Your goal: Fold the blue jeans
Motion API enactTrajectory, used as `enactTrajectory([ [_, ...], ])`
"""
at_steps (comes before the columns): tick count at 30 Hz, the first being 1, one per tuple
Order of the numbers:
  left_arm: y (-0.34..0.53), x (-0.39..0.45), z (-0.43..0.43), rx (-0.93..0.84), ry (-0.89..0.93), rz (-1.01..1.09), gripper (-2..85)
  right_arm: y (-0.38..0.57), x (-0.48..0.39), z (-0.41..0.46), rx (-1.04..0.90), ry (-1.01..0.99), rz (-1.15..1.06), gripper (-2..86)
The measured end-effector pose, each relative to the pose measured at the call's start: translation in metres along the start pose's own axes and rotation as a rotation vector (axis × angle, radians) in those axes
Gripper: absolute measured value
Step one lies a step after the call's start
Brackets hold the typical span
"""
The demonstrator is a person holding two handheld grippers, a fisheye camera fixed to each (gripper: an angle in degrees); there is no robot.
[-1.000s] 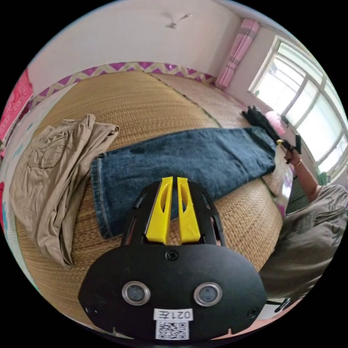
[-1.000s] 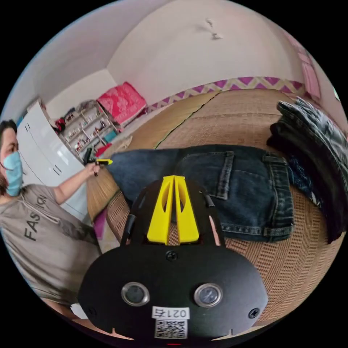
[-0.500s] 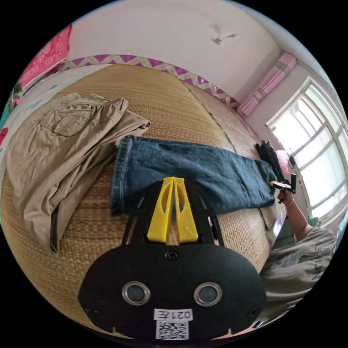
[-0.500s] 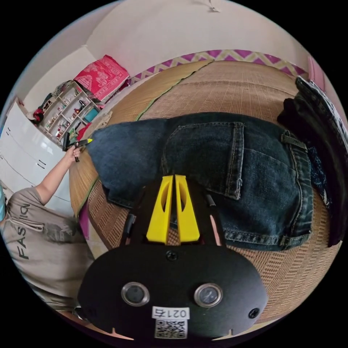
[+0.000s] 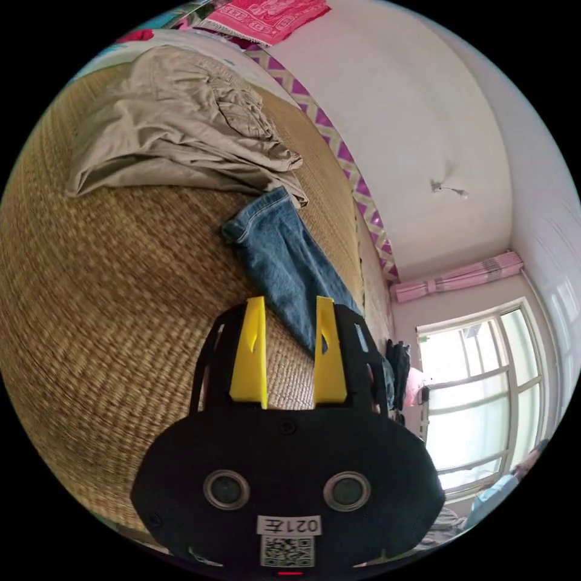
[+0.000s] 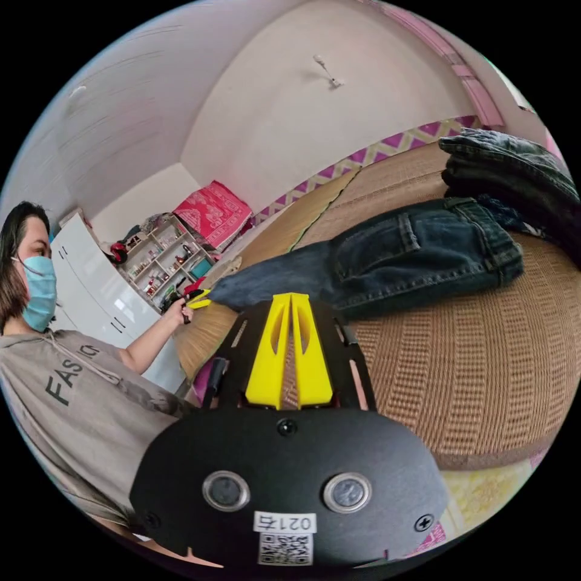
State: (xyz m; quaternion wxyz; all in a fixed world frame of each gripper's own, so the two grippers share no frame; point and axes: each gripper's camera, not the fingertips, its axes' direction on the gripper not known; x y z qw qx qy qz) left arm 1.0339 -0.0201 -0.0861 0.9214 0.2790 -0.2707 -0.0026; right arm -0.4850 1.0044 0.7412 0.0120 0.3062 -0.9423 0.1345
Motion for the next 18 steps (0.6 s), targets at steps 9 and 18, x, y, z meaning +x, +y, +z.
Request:
enactTrajectory([
  [9,-0.026,0.068,-0.025,0.137,-0.034,-0.071,0.9,0.074,0.034,-0.072,0.129,-0.042,0.069,-0.6],
  [18,0.021,0.374,-0.102,0.334,-0.073,0.398,-0.9,0.098,0.055,-0.11,0.209,-0.153,0.092,-0.6],
])
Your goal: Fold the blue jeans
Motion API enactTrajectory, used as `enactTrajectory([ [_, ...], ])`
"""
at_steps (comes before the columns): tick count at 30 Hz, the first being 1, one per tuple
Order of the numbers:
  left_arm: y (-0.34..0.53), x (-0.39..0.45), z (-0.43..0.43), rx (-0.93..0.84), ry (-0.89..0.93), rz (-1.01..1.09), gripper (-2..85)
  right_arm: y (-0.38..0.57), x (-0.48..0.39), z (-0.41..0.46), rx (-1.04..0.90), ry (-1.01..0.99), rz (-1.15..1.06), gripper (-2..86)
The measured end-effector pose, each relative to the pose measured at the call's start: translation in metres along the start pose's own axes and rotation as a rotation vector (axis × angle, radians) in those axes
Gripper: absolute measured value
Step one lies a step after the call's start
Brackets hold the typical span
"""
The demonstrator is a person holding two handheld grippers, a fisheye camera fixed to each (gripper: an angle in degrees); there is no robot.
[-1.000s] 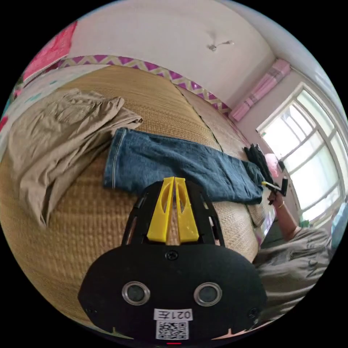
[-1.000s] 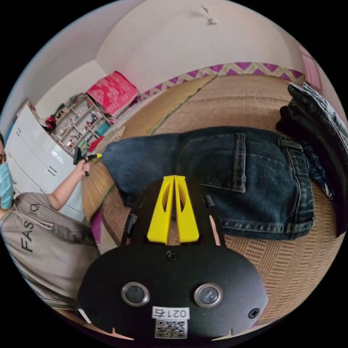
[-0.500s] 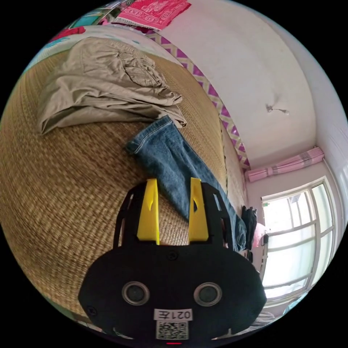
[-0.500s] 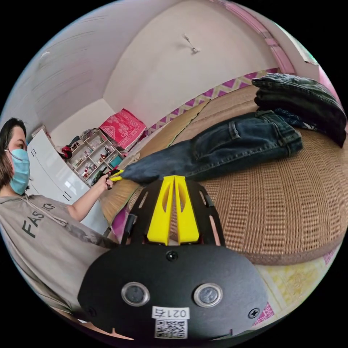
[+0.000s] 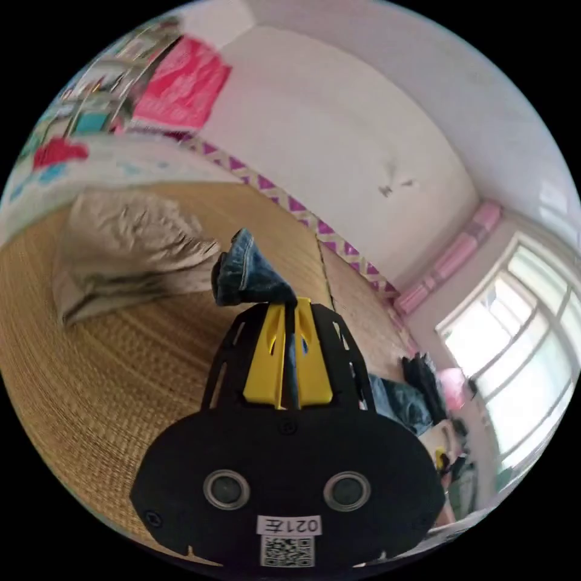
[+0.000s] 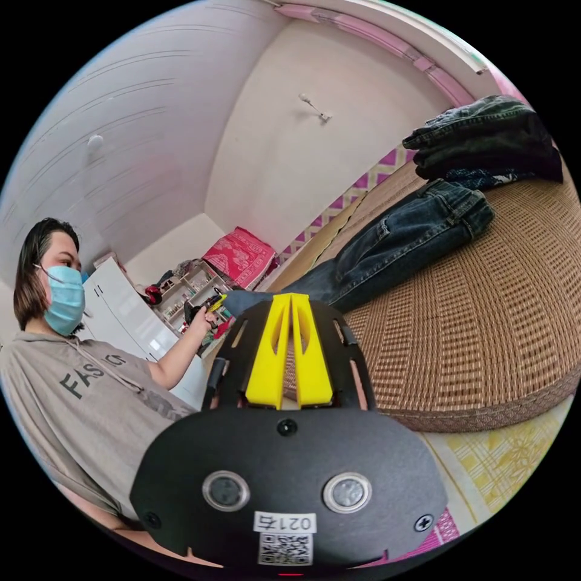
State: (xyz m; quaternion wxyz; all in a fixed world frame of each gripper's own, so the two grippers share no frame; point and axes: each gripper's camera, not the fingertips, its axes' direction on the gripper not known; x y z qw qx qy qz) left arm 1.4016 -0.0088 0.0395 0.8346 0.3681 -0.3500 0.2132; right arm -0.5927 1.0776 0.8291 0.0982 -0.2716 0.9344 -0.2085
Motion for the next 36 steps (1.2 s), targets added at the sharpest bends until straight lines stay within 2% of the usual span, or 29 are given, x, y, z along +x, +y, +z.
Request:
enactTrajectory([
  [1,-0.007,0.078,-0.005,0.015,-0.022,0.155,-0.9,0.002,0.002,-0.006,0.012,-0.018,-0.001,-0.6],
  [2,-0.007,0.119,-0.005,0.015,-0.028,0.233,-0.9,0.004,0.002,-0.012,0.024,-0.029,-0.002,-0.6],
  [4,0.013,0.274,0.012,-0.01,-0.053,0.522,-0.8,0.007,0.003,-0.02,0.039,-0.045,-0.007,-0.6],
  [5,0.022,0.31,0.021,-0.032,-0.055,0.583,-0.8,0.008,0.003,-0.025,0.046,-0.054,-0.01,-0.6],
  [7,0.074,0.433,0.078,-0.155,-0.039,0.777,-0.7,0.01,0.003,-0.032,0.058,-0.064,-0.013,-0.6],
  [10,0.172,0.534,0.185,-0.368,-0.102,0.986,-0.3,0.014,0.003,-0.043,0.081,-0.081,-0.019,-0.6],
  [13,0.255,0.562,0.278,-0.492,-0.254,1.113,0.8,0.016,0.003,-0.053,0.1,-0.092,-0.02,-0.6],
  [18,0.252,0.602,0.27,-0.394,-0.213,1.169,6.4,0.016,-0.001,-0.06,0.097,-0.076,-0.024,-0.6],
  [21,0.261,0.609,0.29,-0.47,-0.203,1.266,6.9,0.015,-0.003,-0.063,0.091,-0.076,-0.025,-0.6],
  [23,0.252,0.605,0.287,-0.43,-0.166,1.243,5.8,0.013,-0.004,-0.064,0.087,-0.078,-0.026,-0.6],
  [25,0.217,0.59,0.259,-0.295,0.033,1.106,2.8,0.012,-0.005,-0.066,0.09,-0.078,-0.027,-0.6],
  [26,0.209,0.584,0.258,-0.295,0.086,1.066,2.5,0.012,-0.006,-0.067,0.092,-0.078,-0.027,-0.6],
  [27,0.197,0.573,0.275,-0.374,0.137,1.004,2.0,0.011,-0.006,-0.067,0.092,-0.077,-0.026,-0.6],
  [29,0.198,0.554,0.346,-0.719,0.172,0.934,1.6,0.009,-0.008,-0.066,0.089,-0.068,-0.021,-0.5],
  [33,0.139,0.485,0.36,-0.756,0.402,0.637,1.0,0.002,-0.01,-0.062,0.07,-0.054,-0.011,0.0],
  [36,0.104,0.433,0.327,-0.629,0.581,0.53,-0.5,-0.006,-0.01,-0.061,0.068,-0.008,0.025,2.1],
])
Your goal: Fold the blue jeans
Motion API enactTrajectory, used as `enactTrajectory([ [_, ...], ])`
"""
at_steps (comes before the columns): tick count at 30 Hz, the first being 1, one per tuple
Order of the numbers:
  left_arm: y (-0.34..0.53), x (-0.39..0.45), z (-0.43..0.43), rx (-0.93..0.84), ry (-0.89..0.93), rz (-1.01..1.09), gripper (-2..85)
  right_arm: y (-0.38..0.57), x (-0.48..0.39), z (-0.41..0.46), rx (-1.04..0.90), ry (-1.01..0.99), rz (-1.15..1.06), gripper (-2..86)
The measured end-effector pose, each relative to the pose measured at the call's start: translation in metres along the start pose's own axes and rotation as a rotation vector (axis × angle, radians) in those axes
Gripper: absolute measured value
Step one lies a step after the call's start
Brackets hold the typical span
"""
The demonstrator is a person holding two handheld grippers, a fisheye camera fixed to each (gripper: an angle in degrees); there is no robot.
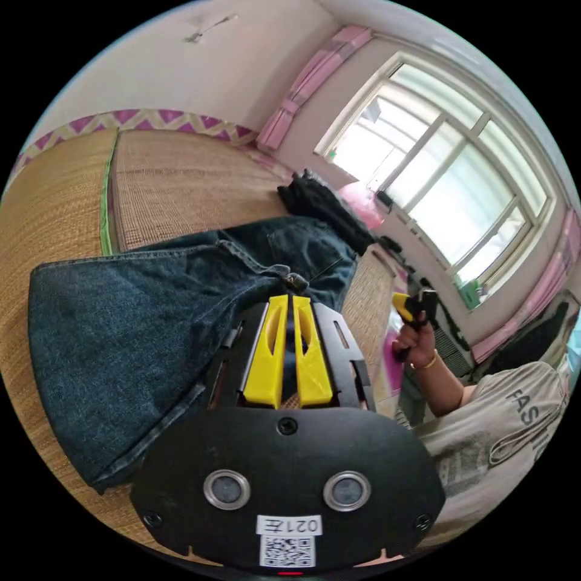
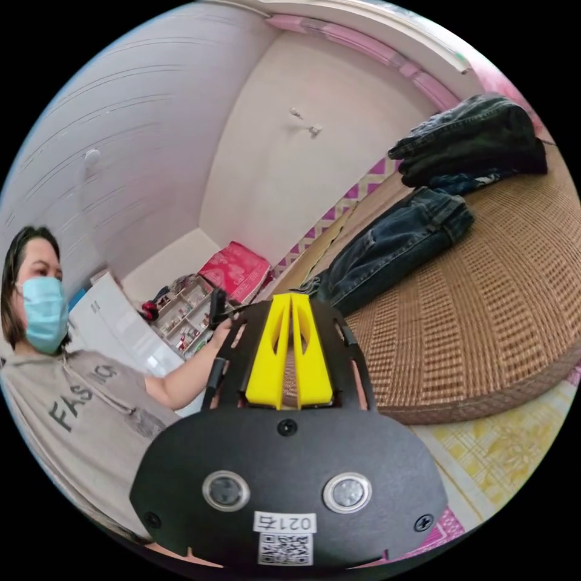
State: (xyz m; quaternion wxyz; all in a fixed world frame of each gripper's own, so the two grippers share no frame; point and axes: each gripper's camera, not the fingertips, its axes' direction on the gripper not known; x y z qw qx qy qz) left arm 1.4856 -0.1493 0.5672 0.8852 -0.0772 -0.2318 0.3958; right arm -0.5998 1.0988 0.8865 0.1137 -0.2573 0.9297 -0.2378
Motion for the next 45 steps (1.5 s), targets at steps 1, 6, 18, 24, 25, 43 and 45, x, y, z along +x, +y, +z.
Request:
enactTrajectory([
  [1,0.009,-0.007,-0.027,0.051,0.026,0.008,-0.7,-0.007,0.002,-0.004,0.014,0.034,0.044,5.3],
  [6,0.053,-0.04,-0.134,0.142,-0.106,0.023,-0.9,-0.054,0.022,-0.038,0.132,0.324,0.285,14.0],
  [18,0.213,-0.179,-0.255,0.179,-0.228,-0.203,-1.0,-0.11,0.096,0.06,0.184,0.339,0.739,7.0],
  [24,0.284,-0.208,-0.309,0.261,-0.169,-0.232,-1.0,-0.171,0.035,0.1,0.152,0.429,0.566,3.1],
  [25,0.298,-0.213,-0.322,0.284,-0.161,-0.236,-1.0,-0.193,0.001,0.119,0.132,0.455,0.464,3.0],
  [43,0.446,-0.235,-0.382,0.426,-0.118,-0.252,-0.9,0.033,-0.32,0.692,-0.645,0.751,-1.004,3.4],
  [45,0.451,-0.239,-0.378,0.417,-0.13,-0.256,-0.8,0.033,-0.32,0.688,-0.604,0.768,-1.022,3.7],
])
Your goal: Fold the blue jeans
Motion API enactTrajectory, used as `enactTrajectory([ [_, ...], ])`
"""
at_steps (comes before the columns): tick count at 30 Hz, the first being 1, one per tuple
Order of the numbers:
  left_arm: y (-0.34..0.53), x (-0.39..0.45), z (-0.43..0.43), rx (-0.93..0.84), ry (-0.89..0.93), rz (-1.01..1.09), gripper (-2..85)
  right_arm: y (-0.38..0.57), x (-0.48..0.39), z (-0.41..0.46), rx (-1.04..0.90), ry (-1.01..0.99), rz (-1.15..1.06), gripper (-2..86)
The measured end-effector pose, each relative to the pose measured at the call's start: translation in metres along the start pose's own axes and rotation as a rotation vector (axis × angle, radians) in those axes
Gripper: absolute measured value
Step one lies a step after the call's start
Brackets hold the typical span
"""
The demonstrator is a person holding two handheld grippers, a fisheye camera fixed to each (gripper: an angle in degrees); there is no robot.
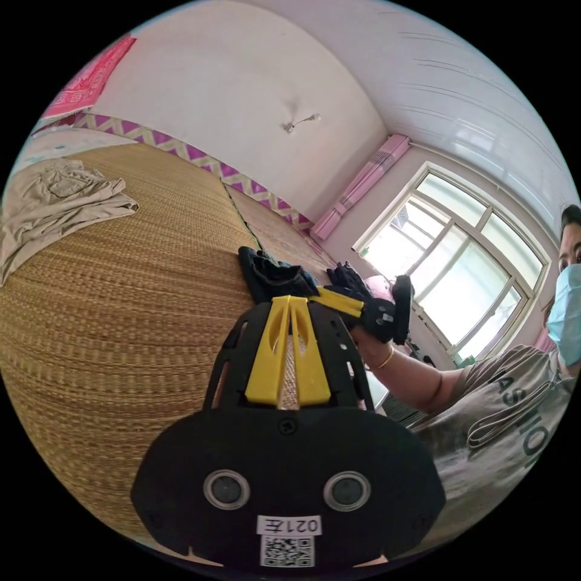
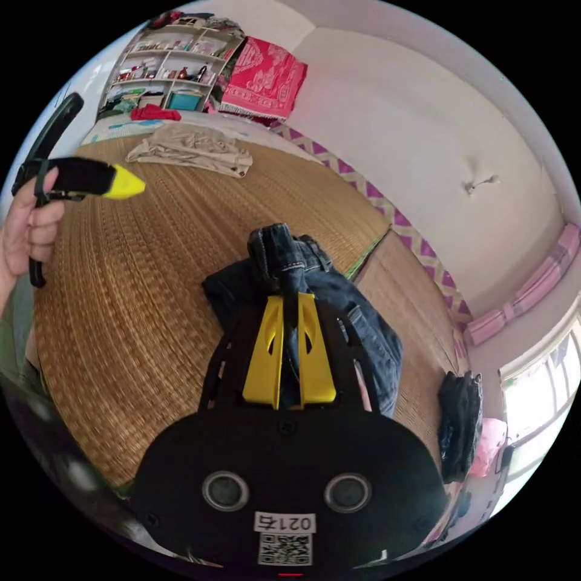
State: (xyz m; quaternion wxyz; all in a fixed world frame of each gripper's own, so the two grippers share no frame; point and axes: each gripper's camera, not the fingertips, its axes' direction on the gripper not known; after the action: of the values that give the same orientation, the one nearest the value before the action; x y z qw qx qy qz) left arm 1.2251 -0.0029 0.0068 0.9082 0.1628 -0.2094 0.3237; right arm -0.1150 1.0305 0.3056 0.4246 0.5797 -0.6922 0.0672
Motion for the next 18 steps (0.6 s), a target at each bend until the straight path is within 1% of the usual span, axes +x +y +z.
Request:
enactTrajectory([
  [2,0.002,-0.004,0.011,-0.012,0.006,0.004,-0.7,0.009,0.007,0.008,0.045,-0.005,0.038,4.5],
  [3,0.001,-0.007,0.024,-0.017,0.023,0.002,-0.4,0.012,0.005,0.017,0.035,-0.018,0.033,4.9],
  [4,-0.003,-0.009,0.039,-0.023,0.048,0.002,0.1,0.017,-0.001,0.042,-0.029,-0.077,-0.001,5.8],
  [6,-0.012,-0.01,0.062,-0.026,0.067,-0.001,1.8,0.034,0.002,0.06,-0.009,-0.119,0.019,7.6],
  [7,-0.019,-0.012,0.076,-0.026,0.077,-0.007,3.7,0.045,0.016,0.065,-0.015,-0.225,0.03,8.6],
  [8,-0.023,-0.014,0.084,-0.029,0.087,-0.013,4.2,0.058,0.041,0.069,-0.023,-0.402,0.067,8.6],
  [9,-0.031,-0.018,0.099,-0.033,0.105,-0.028,5.2,0.065,0.054,0.071,-0.019,-0.487,0.086,8.3],
  [10,-0.04,-0.023,0.111,-0.035,0.109,-0.044,6.0,0.087,0.087,0.07,0.02,-0.636,0.121,7.9],
  [11,-0.044,-0.026,0.118,-0.036,0.109,-0.051,6.3,0.115,0.126,0.069,0.074,-0.701,0.196,7.8],
  [12,-0.052,-0.033,0.129,-0.045,0.101,-0.068,7.3,0.131,0.147,0.069,0.094,-0.685,0.255,7.8],
  [14,-0.064,-0.048,0.148,-0.07,0.073,-0.098,9.2,0.199,0.23,0.08,0.114,-0.52,0.451,8.3],
  [16,-0.079,-0.073,0.178,-0.154,0.021,-0.147,11.4,0.25,0.285,0.107,0.052,-0.412,0.56,9.5],
  [17,-0.081,-0.08,0.187,-0.178,0.023,-0.159,11.8,0.284,0.319,0.136,-0.004,-0.421,0.625,10.4],
  [18,-0.085,-0.097,0.206,-0.234,0.061,-0.195,12.6,0.301,0.334,0.153,-0.038,-0.445,0.661,10.8],
])
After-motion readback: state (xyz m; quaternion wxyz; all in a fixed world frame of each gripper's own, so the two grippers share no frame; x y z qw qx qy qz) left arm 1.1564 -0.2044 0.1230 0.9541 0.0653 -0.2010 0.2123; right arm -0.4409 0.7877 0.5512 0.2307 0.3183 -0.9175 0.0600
